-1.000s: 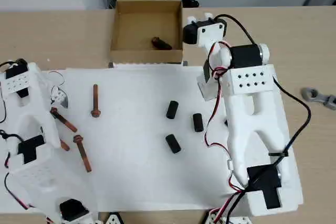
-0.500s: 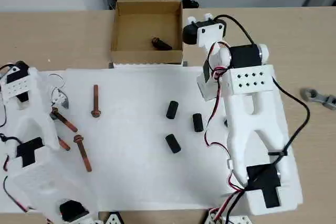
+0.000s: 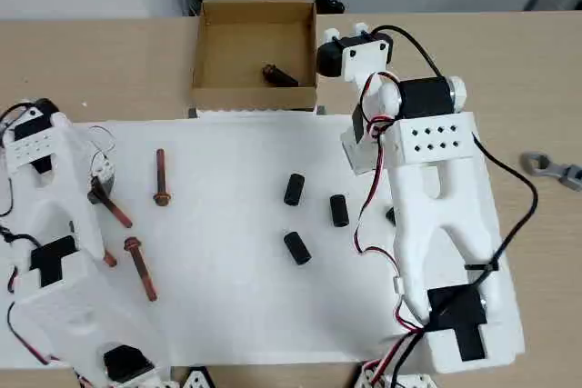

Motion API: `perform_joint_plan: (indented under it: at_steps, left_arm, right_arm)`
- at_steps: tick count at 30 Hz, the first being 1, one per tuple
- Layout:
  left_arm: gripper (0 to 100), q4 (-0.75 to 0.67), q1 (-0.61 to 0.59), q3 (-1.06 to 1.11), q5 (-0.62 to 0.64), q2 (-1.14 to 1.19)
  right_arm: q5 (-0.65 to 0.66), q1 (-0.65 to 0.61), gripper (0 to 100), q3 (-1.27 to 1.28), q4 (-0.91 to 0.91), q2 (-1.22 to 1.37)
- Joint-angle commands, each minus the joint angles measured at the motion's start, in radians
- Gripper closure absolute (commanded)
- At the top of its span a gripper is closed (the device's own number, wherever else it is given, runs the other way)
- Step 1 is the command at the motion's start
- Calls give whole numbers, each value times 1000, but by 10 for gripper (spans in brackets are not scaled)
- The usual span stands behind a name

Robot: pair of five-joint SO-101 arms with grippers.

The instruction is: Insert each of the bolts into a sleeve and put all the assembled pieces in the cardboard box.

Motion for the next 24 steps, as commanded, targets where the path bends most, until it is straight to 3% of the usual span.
perform_joint_plan:
  at_steps: [1, 8, 14, 24]
  left_arm:
    - [994, 81, -28, 1, -32, -193]
    - [995, 192, 57, 1, -147, -706]
    - [995, 198, 80, 1, -224, -924]
    - [995, 285, 77, 2, -308, -945]
  right_arm:
    - [-6, 2, 995, -3, -13, -51]
    - [-132, 27, 995, -5, -4, -53]
    - [-146, 102, 996, 17, 8, -162]
    - [69, 153, 996, 674, 1, -782]
